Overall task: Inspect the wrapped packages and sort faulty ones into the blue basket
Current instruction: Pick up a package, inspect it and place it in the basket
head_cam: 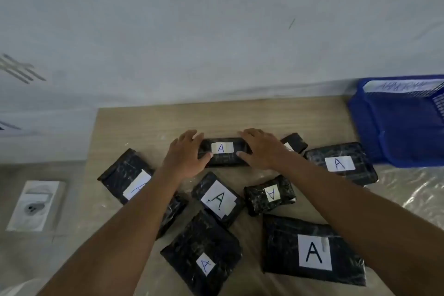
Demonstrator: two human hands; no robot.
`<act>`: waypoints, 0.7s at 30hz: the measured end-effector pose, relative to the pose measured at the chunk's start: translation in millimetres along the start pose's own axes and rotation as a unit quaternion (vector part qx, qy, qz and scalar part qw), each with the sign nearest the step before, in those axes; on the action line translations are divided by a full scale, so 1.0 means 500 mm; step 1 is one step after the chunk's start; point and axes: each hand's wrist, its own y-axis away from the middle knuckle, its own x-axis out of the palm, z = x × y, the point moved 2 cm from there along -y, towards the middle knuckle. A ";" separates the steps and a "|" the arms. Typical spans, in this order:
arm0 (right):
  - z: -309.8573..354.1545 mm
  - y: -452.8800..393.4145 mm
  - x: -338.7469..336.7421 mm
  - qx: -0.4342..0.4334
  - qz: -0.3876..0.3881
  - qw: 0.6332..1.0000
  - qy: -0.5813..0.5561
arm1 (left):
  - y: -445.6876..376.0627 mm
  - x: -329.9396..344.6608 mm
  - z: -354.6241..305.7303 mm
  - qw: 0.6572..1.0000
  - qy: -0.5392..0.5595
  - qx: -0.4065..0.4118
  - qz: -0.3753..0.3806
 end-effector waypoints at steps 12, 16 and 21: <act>-0.028 -0.031 0.035 0.010 0.036 0.993 -0.116 | -0.031 0.049 0.040 0.995 0.103 -0.013 0.015; -0.024 -0.015 0.034 0.009 -0.003 0.977 -0.214 | -0.014 0.039 0.035 0.988 0.152 -0.003 -0.041; -0.021 0.019 -0.021 0.030 -0.080 0.927 -0.365 | 0.005 -0.018 0.009 0.958 0.267 -0.035 -0.102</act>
